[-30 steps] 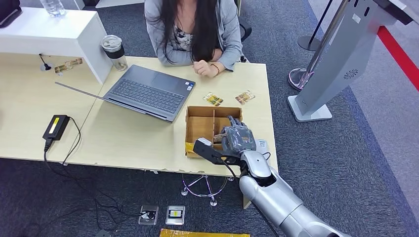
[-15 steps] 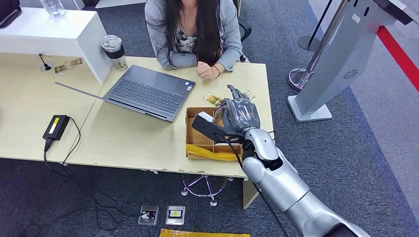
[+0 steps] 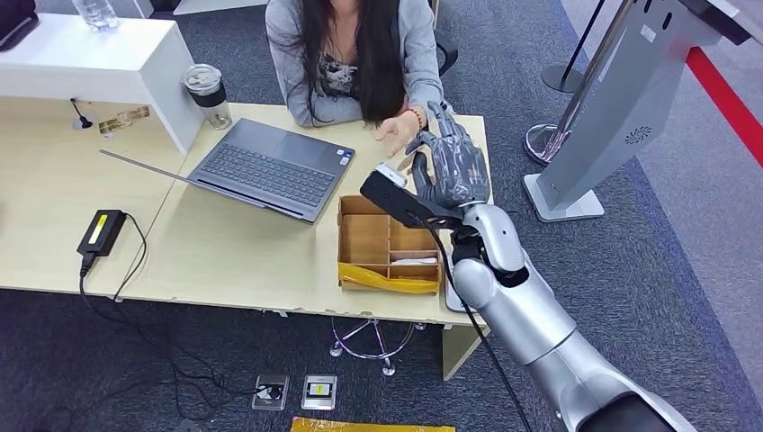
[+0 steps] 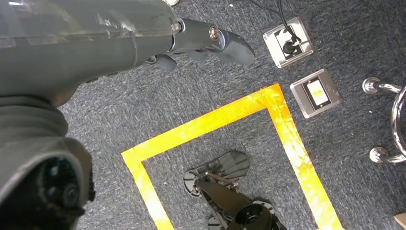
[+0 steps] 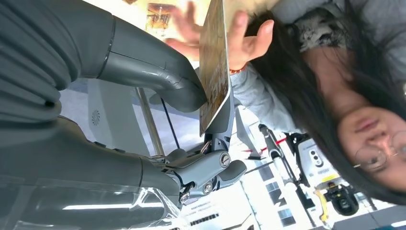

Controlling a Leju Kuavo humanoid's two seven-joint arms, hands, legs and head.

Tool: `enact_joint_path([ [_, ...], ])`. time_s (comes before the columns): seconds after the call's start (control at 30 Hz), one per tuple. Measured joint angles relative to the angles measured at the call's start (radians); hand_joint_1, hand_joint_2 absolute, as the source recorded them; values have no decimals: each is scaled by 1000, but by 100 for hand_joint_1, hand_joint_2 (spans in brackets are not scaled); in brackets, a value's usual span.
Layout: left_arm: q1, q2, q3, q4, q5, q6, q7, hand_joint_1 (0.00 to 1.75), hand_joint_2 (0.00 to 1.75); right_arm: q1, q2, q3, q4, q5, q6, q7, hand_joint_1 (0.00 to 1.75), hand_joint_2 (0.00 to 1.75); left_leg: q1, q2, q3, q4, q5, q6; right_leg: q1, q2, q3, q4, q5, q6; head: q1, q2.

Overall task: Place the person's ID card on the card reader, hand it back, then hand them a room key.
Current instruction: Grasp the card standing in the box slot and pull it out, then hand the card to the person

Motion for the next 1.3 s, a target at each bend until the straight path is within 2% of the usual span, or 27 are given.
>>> enact_joint_path([
  [0.17, 0, 0, 0, 0, -2, -2, -5, 0, 0, -34, 14, 1, 93, -11, -42, -14, 175, 175, 0, 0, 0, 0, 0, 0, 0, 0, 0, 0, 0, 0, 0, 0],
  [0.5, 0, 0, 0, 0, -14, -23, -16, 0, 0, -80, 42, 10, 220, -13, -54, -13, 175, 175, 0, 0, 0, 0, 0, 0, 0, -1, 0, 0, 0, 0, 0, 0],
  [0.63, 0, 0, 0, 0, -15, -28, -20, 0, 0, -81, 42, 14, 245, -8, -69, -14, 0, 0, 0, 0, 0, 0, 0, 0, 0, -1, 0, 0, 0, 0, 0, 0],
  [1.03, 1, 2, 0, 0, -6, -32, -21, 0, 0, -122, 24, 16, 298, 1, -50, -31, 0, 0, 0, 0, 0, 0, 0, 0, 0, -1, -1, 0, 0, 0, 0, 0],
  [1.17, 3, 3, 0, 0, 2, -25, -19, 0, 0, -145, -24, -6, 308, -71, -48, -75, 0, 0, -1, 0, 0, 0, 0, 0, -1, -1, -1, -1, 0, 0, 0, 0],
  [1.3, 6, 2, 0, 0, 10, -17, -15, 0, 0, -169, -114, -65, 360, -233, -44, -144, 0, 0, -1, -2, 0, 1, 0, 0, -1, -3, -1, -1, 0, 0, 0, 0],
])
